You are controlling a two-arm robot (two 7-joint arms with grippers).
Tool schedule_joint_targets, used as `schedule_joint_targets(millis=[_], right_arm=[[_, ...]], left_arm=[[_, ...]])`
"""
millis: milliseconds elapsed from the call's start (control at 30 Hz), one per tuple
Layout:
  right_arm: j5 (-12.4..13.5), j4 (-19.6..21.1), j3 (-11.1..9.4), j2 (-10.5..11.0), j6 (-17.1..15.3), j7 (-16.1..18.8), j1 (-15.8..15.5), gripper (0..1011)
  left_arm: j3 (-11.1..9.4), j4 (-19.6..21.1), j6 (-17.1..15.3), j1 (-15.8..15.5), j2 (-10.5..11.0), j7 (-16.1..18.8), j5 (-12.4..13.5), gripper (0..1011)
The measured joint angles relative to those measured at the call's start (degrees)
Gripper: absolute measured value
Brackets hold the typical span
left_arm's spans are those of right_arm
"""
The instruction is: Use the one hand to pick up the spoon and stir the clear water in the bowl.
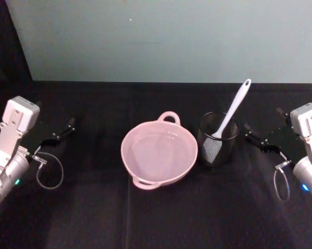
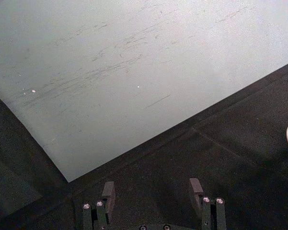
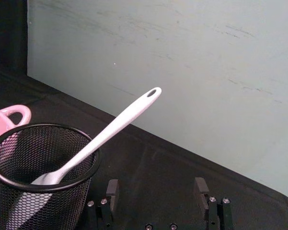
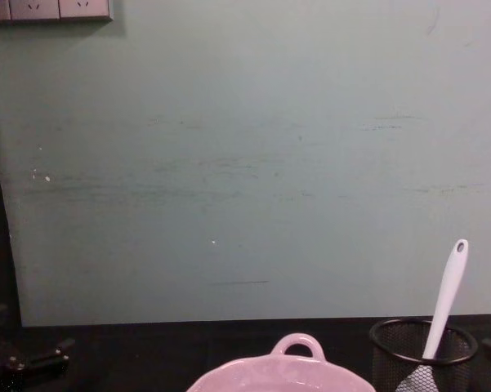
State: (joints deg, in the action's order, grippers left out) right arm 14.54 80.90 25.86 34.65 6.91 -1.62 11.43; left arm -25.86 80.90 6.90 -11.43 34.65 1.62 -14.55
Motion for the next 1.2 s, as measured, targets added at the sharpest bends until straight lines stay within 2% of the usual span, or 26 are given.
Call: schedule_joint_targets(millis=[1133, 1200], right_arm=[[0.0, 0.0, 0.0, 0.0, -0.01, 0.0, 0.0, 1003], [-0.03, 0.08, -0.49, -0.07, 0.1, -0.1, -0.42, 1003]], left_arm=[[0.0, 0.0, 0.0, 0.0, 0.0, 0.0, 0.0, 1011], [0.0, 0.0, 0.0, 0.0, 0.0, 0.0, 0.0, 1011]])
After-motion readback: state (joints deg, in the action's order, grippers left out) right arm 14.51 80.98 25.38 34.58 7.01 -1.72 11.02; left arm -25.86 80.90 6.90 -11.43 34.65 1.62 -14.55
